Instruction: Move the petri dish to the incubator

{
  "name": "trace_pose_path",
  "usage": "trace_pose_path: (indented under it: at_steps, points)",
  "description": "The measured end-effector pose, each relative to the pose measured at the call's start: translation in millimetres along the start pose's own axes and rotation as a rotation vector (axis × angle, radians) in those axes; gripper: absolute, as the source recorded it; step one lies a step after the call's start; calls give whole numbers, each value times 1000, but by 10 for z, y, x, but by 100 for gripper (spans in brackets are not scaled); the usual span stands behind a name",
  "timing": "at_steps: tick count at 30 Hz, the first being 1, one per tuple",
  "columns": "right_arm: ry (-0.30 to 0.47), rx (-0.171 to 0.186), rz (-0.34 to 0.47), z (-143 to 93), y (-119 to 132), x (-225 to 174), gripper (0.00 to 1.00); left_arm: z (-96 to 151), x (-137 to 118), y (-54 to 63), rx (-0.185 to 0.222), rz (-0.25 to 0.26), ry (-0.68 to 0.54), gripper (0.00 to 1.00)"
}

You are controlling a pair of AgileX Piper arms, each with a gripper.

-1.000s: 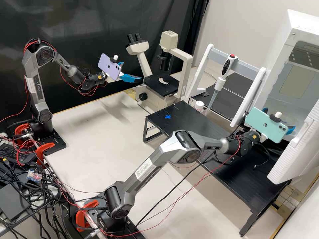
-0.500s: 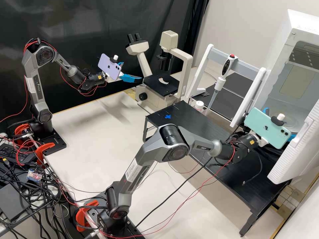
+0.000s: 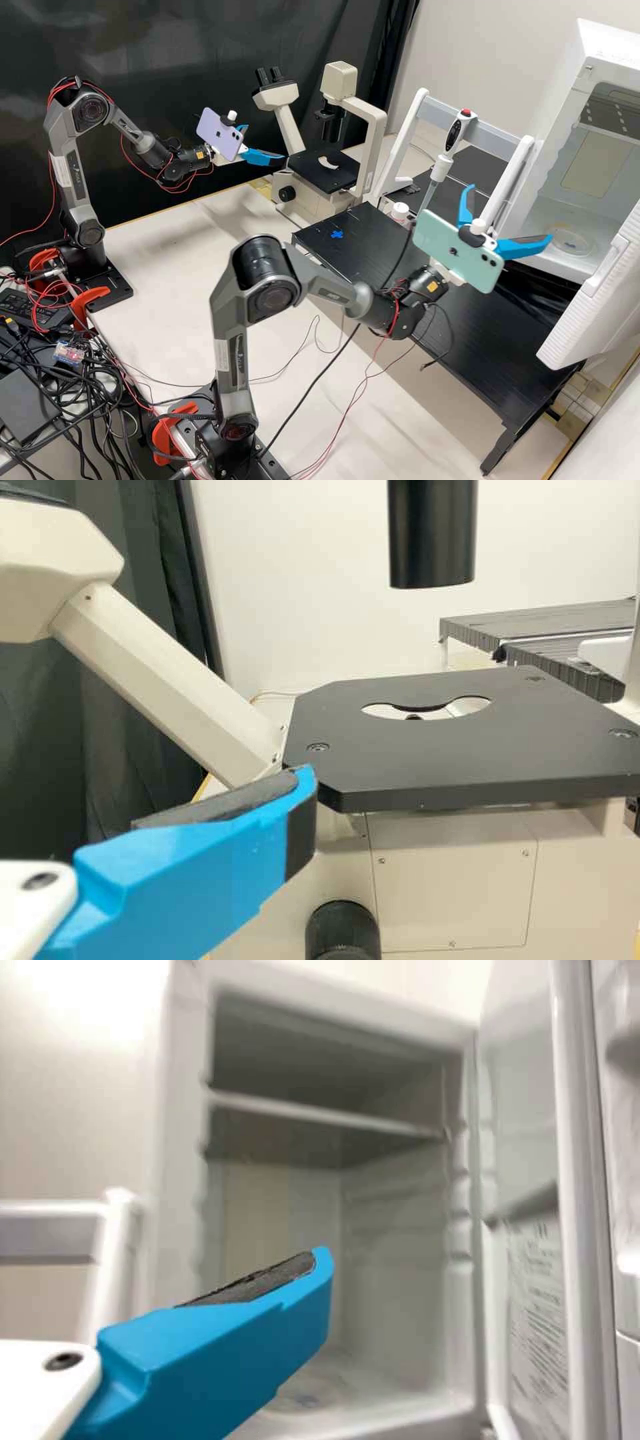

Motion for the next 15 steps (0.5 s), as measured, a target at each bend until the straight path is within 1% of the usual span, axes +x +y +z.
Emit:
trace_pose_path:
  at_steps: [3, 4, 6, 7, 10, 11, 12, 13, 14, 15]
  points:
    - [65, 4, 12, -260, -52, -195, 100, 0, 0, 0, 0, 0, 0, 100]
    - [62, 11, 11, -292, -91, -241, 100, 0, 0, 0, 0, 0, 0, 100]
    - [80, 31, 14, -486, -189, -425, 100, 0, 0, 0, 0, 0, 0, 100]
    - [102, 36, 15, -599, -220, -520, 100, 0, 0, 0, 0, 0, 0, 100]
    - [159, 39, -2, -799, -307, -706, 100, 0, 0, 0, 0, 0, 0, 100]
    - [172, 54, -8, -856, -354, -773, 100, 0, 0, 0, 0, 0, 0, 100]
    - [182, 81, 1, -922, -371, -850, 100, 0, 0, 0, 0, 0, 0, 100]
    - [195, 100, -7, -969, -409, -917, 100, 0, 0, 0, 0, 0, 0, 100]
    - [207, 116, -9, -1018, -424, -979, 100, 0, 0, 0, 0, 0, 0, 100]
    - [216, 124, -20, -1046, -451, -1025, 100, 0, 0, 0, 0, 0, 0, 100]
